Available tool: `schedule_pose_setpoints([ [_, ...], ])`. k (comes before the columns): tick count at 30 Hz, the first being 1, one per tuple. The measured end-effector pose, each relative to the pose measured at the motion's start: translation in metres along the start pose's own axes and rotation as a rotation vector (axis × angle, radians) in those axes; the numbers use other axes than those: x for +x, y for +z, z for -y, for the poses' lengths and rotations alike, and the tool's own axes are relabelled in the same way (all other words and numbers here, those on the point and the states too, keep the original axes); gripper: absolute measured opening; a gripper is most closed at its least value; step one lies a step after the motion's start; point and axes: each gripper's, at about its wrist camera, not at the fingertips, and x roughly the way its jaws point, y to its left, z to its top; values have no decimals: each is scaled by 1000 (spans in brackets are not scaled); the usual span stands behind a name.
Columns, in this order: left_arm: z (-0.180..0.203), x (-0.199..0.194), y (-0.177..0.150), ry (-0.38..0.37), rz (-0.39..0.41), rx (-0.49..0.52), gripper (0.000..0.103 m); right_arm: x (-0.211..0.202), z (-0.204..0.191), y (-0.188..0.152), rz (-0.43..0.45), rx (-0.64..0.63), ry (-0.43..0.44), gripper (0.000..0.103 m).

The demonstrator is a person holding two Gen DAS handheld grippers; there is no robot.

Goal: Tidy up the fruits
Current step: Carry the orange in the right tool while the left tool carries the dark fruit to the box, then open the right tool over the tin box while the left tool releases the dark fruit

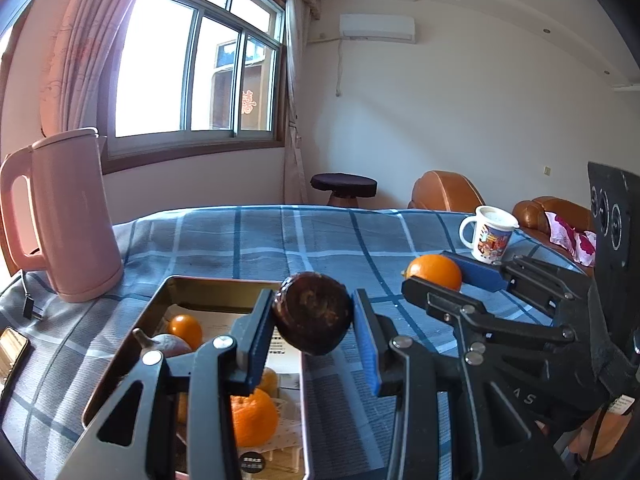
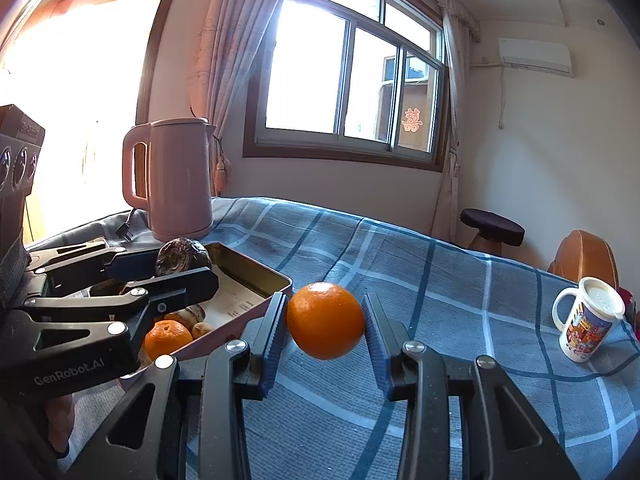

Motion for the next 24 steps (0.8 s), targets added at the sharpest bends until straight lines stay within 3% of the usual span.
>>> schedule_pose_setpoints([
  [24,-42,-11,-8,79,-12,-34,40,17,-34,15,9,-33,78,40],
])
